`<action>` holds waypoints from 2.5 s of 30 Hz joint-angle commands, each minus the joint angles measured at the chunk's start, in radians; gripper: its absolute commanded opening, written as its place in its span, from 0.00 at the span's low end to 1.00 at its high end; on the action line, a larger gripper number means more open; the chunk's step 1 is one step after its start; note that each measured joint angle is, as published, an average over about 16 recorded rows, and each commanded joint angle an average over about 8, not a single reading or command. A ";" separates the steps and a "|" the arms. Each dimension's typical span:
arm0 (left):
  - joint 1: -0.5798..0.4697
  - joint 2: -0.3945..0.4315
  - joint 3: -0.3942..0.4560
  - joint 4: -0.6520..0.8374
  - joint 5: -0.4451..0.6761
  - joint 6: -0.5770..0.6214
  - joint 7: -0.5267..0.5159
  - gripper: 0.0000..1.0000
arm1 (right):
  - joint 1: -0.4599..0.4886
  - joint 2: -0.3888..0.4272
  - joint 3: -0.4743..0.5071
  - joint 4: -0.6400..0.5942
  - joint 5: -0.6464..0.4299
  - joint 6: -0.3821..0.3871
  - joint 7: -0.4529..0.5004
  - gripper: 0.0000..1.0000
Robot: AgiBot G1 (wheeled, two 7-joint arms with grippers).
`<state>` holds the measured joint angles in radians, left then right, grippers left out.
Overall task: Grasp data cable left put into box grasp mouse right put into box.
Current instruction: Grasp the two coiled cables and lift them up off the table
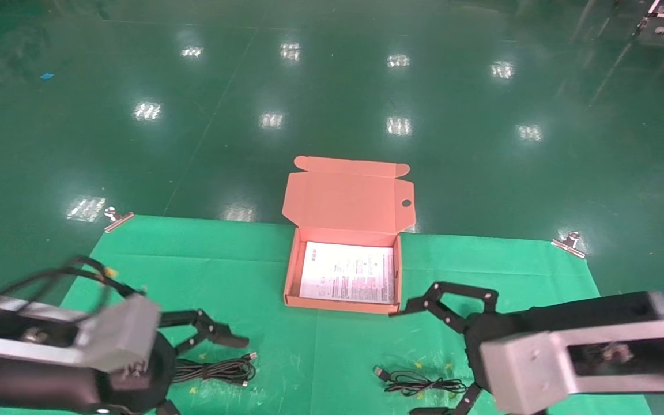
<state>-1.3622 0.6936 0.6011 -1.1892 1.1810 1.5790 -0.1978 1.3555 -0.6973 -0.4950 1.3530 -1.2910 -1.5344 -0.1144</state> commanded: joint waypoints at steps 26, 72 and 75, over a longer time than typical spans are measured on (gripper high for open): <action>-0.111 0.207 0.327 0.062 0.704 -0.239 -0.047 1.00 | -0.035 -0.188 -0.280 -0.010 -0.696 0.219 -0.146 1.00; -0.079 0.371 0.278 0.648 0.631 -0.456 0.125 0.00 | -0.070 -0.391 -0.311 -0.420 -0.861 0.416 0.031 0.00; -0.079 0.370 0.278 0.643 0.631 -0.454 0.123 0.00 | -0.070 -0.390 -0.311 -0.417 -0.860 0.414 0.031 0.00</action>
<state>-1.4413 1.0635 0.8793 -0.5450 1.8123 1.1241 -0.0747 1.2856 -1.0872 -0.8060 0.9354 -2.1510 -1.1201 -0.0836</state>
